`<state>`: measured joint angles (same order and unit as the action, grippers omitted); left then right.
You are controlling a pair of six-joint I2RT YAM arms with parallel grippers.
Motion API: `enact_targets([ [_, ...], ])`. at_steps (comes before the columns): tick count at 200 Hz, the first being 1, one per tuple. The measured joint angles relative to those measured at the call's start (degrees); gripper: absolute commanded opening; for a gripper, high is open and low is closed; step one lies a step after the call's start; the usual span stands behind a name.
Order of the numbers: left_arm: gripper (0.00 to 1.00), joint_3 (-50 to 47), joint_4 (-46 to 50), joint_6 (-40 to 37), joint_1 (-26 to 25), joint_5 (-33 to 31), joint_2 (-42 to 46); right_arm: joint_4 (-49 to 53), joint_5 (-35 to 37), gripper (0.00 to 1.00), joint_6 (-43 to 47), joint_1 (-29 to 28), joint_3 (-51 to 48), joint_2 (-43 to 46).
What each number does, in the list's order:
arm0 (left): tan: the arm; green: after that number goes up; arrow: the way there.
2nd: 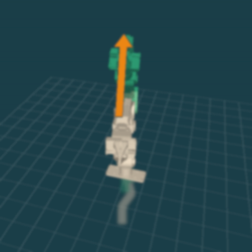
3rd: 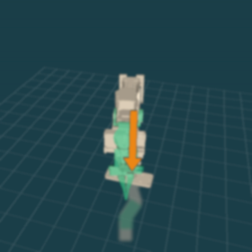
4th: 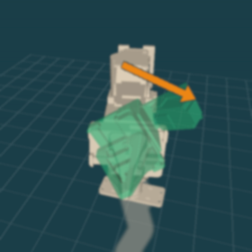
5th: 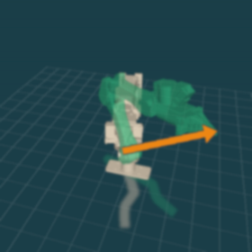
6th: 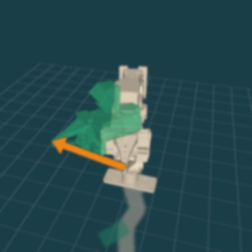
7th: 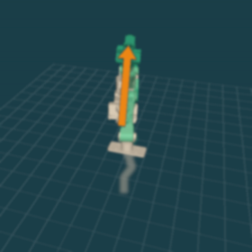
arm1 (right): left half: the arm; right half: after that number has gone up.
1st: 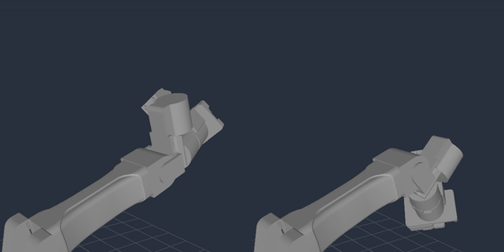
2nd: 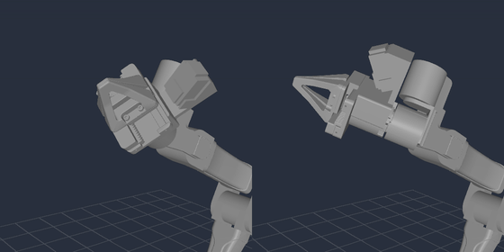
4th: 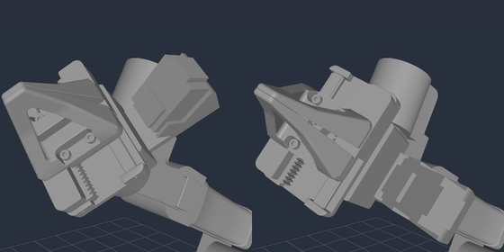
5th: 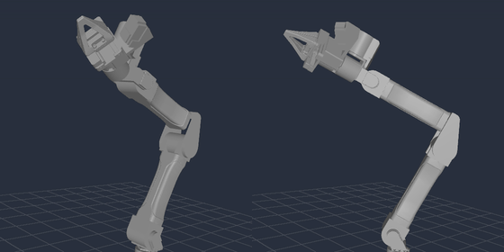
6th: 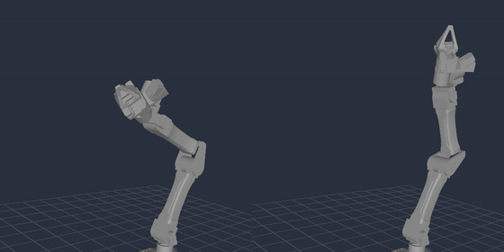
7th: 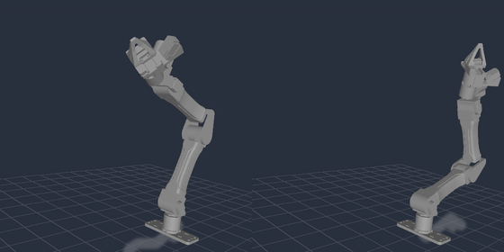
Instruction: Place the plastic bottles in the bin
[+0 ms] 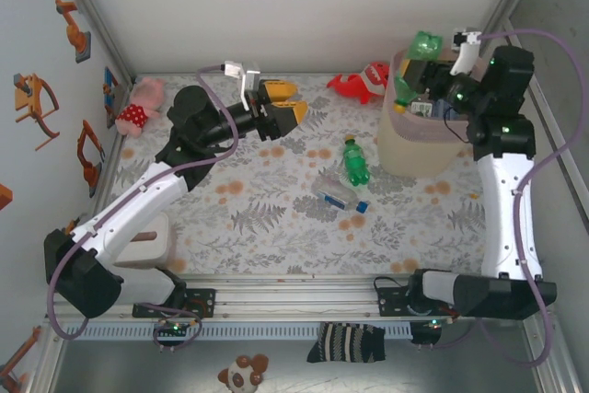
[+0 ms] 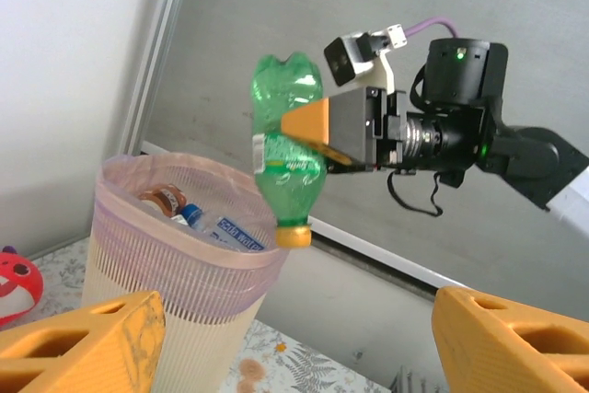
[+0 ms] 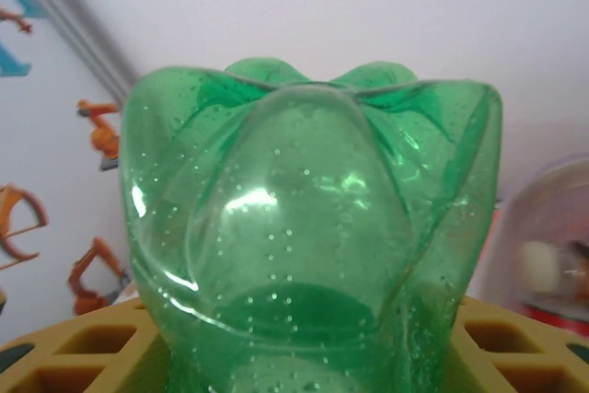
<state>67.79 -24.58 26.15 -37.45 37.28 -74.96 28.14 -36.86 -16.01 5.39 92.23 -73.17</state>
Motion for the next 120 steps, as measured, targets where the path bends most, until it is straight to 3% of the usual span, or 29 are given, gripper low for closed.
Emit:
enact_targets([
  [120,0.76,-0.5,0.3,-0.1,0.0,-0.2,0.0,11.2,9.1,0.50,16.2,2.0,5.2,-10.4],
])
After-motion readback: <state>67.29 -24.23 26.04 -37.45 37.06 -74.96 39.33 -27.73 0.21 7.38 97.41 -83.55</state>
